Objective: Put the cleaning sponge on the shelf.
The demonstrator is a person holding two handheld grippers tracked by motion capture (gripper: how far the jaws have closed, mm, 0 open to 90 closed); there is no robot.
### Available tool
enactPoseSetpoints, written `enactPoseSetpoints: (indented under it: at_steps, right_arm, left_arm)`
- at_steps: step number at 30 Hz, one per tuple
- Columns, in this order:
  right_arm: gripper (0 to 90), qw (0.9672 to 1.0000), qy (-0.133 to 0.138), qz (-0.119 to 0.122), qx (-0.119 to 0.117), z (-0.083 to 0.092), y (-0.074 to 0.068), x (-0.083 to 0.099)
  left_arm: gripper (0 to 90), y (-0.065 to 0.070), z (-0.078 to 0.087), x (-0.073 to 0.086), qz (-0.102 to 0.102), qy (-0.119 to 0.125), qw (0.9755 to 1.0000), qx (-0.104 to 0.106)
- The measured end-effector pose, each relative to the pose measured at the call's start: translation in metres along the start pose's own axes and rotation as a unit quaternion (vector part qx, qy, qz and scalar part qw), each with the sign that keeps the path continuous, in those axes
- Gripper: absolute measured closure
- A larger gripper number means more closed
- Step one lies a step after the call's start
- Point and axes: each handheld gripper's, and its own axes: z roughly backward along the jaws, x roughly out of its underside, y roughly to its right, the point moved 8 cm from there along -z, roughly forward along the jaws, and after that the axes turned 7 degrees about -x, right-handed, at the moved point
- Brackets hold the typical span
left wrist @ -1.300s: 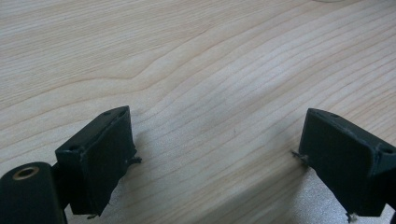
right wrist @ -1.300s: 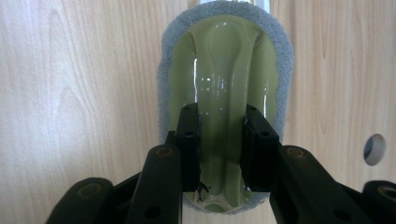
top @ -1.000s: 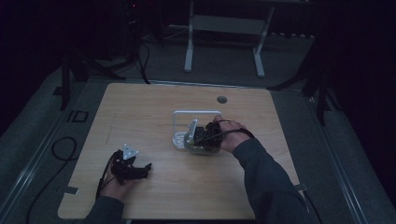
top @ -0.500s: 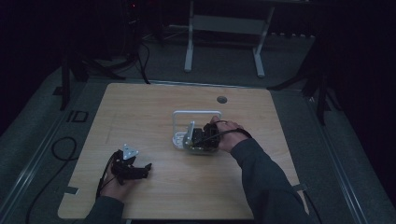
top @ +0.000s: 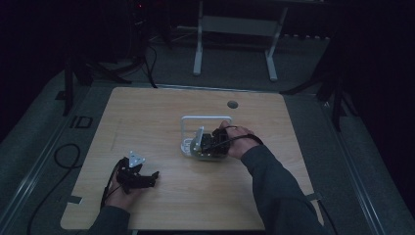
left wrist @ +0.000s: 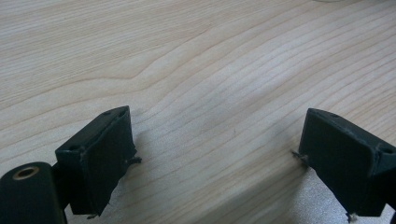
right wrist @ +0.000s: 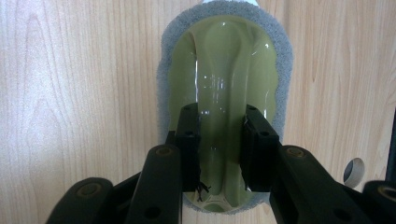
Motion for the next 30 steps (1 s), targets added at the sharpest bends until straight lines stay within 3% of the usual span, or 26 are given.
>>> enactPoseSetpoints:
  at_steps: [30]
  right_arm:
    - [71.7, 0.9997, -0.007, 0.017, 0.016, -0.003, 0.008, -0.016]
  left_arm:
    - [10.3, 0.000, 0.000, 0.000, 0.000, 0.000, 1.0000, 0.000]
